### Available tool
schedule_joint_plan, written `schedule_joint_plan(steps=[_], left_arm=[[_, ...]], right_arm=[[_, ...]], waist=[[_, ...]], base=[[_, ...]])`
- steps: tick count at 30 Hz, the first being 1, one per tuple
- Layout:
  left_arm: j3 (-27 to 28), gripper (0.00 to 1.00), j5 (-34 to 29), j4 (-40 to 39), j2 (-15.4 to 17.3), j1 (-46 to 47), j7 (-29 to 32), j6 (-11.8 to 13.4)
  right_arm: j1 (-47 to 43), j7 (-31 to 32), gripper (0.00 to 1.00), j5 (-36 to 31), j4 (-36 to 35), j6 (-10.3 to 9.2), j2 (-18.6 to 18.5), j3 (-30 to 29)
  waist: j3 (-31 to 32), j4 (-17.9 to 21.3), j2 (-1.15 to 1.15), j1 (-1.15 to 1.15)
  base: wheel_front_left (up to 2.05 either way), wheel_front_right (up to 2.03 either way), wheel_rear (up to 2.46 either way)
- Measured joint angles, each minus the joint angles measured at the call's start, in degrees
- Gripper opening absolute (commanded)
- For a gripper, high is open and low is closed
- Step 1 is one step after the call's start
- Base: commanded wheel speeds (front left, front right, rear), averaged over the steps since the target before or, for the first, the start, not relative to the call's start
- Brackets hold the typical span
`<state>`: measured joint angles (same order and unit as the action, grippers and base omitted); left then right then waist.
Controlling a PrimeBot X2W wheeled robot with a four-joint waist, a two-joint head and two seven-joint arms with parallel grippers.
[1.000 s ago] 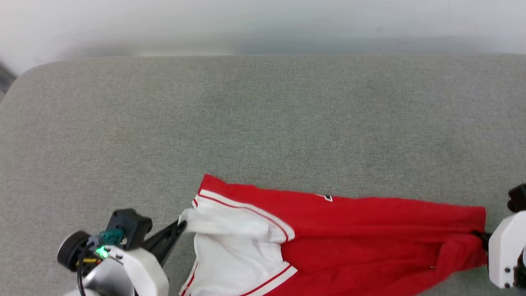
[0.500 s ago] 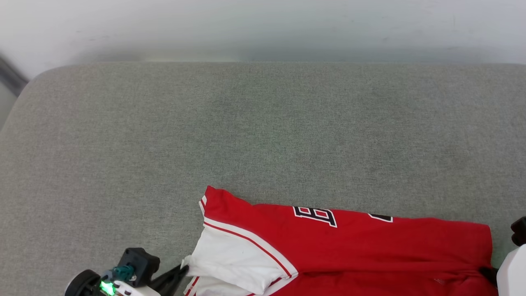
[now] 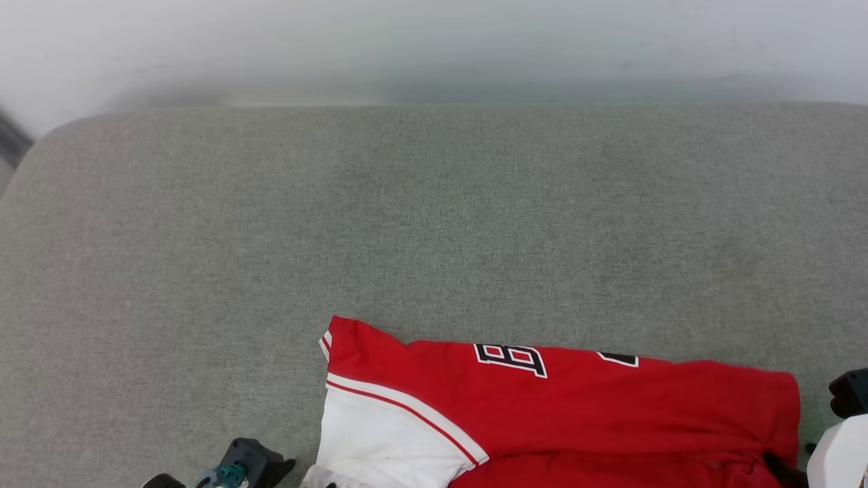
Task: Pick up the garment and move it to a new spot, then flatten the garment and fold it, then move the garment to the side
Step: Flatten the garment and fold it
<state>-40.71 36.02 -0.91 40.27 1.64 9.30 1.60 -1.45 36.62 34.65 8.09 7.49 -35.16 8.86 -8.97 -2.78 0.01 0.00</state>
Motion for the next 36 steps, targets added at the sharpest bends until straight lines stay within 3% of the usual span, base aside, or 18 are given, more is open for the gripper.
schedule_joint_plan(steps=[6, 10, 19, 22, 25, 29, 36], left_arm=[[2.2, 1.0, 1.0, -0.4, -1.2, 0.2, -4.2, 0.8], [5.6, 1.0, 1.0, -3.1, -2.2, 0.3, -8.9, 4.4], [14.5, 1.0, -1.2, -5.0, -5.0, -0.4, -22.4, 12.7], [18.8, 1.0, -2.0, -5.4, -7.8, -1.8, -24.1, 14.6], [24.2, 1.0, -6.8, -8.1, -11.1, -2.8, -24.2, 14.9], [29.4, 1.0, -14.0, -10.5, -15.4, -5.3, -24.3, 12.8], [36.1, 1.0, -19.8, -10.6, -21.4, -6.9, -24.3, 6.8]], right_arm=[[0.1, -1.4, 1.0, 2.0, -1.6, 0.01, 0.2, -2.0], [0.0, -1.2, 1.0, 3.8, -4.9, 0.01, 2.1, -6.0], [-3.4, 2.5, 1.0, 1.9, -10.1, 0.0, 11.4, -18.3], [-4.6, 4.7, 1.0, -0.5, -10.3, 0.0, 15.6, -21.9], [-5.1, 6.0, 1.0, -2.4, -10.0, 0.0, 19.4, -25.6], [-5.3, 7.4, 1.0, -3.6, -8.9, 0.0, 23.5, -28.9], [-3.8, 7.9, 1.0, -5.1, -3.4, 0.0, 25.0, -31.4]], waist=[[2.6, 0.2, 0.0, 0.0], [4.4, 0.4, 0.0, 0.0], [5.1, 0.0, 0.0, 0.0], [4.8, -0.2, 0.0, 0.0], [4.4, -0.6, 0.0, 0.0], [3.7, -1.3, 0.0, 0.0], [2.3, -2.8, 0.0, 0.0]], base=[[0.0, 0.0, 0.0], [0.0, 0.0, 0.0], [0.0, 0.0, 0.0], [0.0, 0.0, 0.0], [0.0, 0.0, 0.0], [0.0, 0.0, 0.0], [0.0, 0.0, 0.0]])
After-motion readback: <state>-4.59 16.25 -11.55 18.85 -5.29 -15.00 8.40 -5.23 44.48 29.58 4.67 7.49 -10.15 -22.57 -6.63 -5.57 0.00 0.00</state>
